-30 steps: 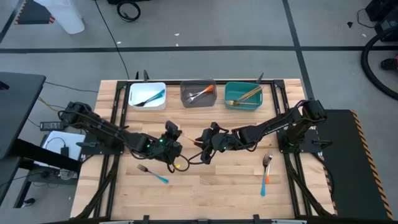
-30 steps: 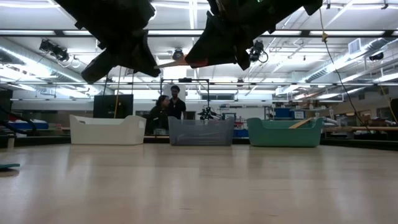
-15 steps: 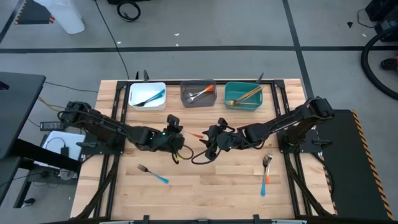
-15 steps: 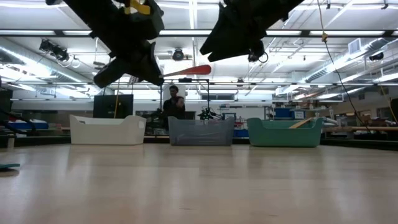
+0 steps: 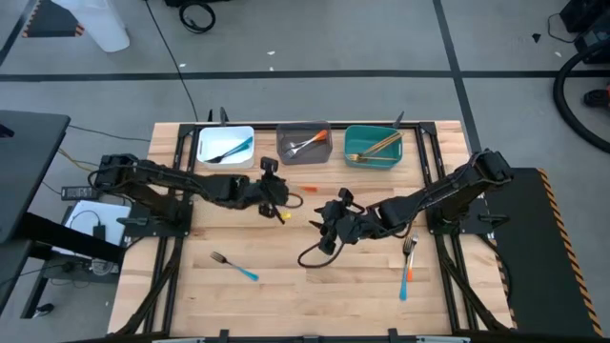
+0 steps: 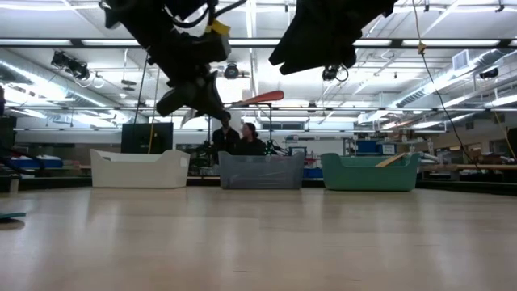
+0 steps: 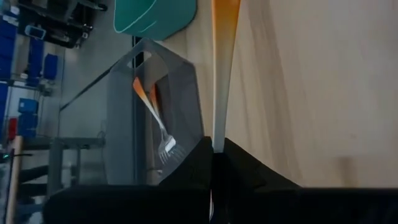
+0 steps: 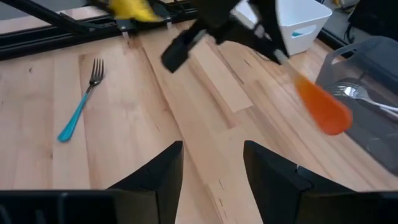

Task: Sort silverware by color (type)
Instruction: Put the orange fork into the black bin

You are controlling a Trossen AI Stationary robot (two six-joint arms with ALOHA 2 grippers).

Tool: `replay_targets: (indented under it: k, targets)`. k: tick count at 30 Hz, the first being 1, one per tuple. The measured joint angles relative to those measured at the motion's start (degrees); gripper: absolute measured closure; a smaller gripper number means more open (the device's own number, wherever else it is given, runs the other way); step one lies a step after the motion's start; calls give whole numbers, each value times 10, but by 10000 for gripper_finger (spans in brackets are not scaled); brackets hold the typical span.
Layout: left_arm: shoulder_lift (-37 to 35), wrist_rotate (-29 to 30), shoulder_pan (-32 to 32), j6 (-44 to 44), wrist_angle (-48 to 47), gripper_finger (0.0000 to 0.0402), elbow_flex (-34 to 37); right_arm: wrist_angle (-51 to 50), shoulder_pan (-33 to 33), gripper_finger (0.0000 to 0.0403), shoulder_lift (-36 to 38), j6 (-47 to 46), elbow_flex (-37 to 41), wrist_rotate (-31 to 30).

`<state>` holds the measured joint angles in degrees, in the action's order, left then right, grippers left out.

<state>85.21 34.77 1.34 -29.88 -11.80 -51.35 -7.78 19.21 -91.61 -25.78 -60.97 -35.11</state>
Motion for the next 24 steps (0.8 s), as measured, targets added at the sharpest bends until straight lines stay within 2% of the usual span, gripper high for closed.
replay_targets:
  k: [8, 16, 24]
  targets:
    - [3, -44, -61, -41, 70, 375, 0, -1, 26, 225, -1, -14, 0, -36]
    - [21, -81, -118, -43, 152, 375, -1, 4, 44, 225, -1, -34, 0, -78]
    - [41, -126, -163, -6, 237, 375, -1, 92, 58, 225, -2, -60, 51, -85]
